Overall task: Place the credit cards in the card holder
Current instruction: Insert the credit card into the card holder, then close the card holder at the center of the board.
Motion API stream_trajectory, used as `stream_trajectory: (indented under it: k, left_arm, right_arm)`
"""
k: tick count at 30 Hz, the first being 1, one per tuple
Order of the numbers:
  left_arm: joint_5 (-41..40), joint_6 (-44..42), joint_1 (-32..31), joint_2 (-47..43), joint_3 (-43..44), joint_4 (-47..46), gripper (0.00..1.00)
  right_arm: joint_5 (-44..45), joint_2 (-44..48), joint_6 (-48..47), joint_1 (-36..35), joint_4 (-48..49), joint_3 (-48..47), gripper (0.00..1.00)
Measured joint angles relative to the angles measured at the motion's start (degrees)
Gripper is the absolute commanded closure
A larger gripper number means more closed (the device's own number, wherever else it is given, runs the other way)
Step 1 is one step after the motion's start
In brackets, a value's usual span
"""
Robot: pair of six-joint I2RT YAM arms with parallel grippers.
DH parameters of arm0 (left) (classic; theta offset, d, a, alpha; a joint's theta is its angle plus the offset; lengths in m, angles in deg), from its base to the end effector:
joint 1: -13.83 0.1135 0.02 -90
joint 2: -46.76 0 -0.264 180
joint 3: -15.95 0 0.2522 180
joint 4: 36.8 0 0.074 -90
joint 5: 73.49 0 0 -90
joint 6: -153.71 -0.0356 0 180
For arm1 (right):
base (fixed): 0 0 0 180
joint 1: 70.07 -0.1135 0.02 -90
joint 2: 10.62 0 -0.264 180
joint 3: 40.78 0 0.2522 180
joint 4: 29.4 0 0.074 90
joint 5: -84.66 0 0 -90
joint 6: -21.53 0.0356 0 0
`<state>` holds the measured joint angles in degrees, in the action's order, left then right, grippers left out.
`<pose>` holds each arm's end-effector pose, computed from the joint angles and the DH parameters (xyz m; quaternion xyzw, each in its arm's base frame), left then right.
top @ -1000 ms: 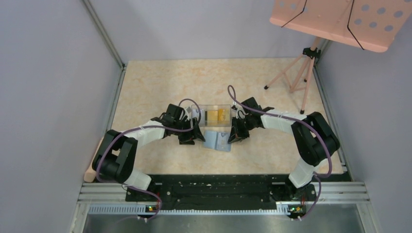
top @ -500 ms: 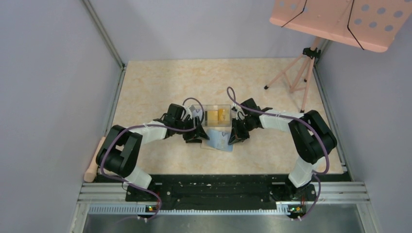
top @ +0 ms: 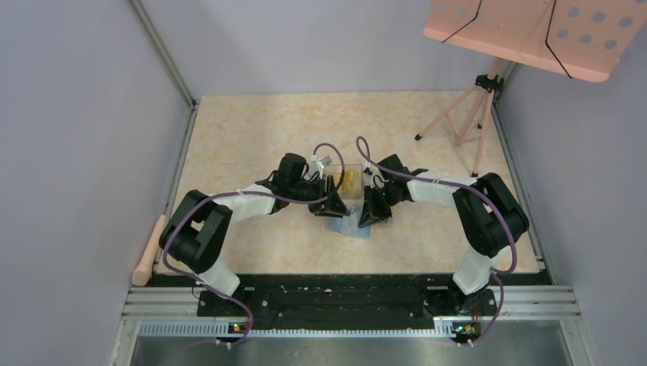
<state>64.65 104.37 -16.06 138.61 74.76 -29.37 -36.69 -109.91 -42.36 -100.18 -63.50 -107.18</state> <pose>0.2593 -0.1796 0.1764 0.0923 0.8415 -0.5232 0.0984 0.2634 0.1741 0.1410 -0.0868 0.9410 0.3240 0.0446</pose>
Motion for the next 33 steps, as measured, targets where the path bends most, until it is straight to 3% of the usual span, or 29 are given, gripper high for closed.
stream_trajectory:
  k: [8, 19, 33]
  left_arm:
    - [-3.0, -1.5, -1.9, 2.2, 3.6, 3.4, 0.39]
    - [-15.1, -4.6, 4.9, -1.1, 0.2, 14.3, 0.36]
    - [-14.0, -1.4, 4.9, 3.7, 0.0, 11.9, 0.38]
  right_arm:
    - [0.8, 0.0, -0.2, -0.1, -0.9, -0.4, 1.00]
    - [6.1, 3.2, -1.2, 0.5, -6.1, -1.1, 0.99]
    - [12.9, 3.7, -1.6, 1.7, -8.0, 0.5, 1.00]
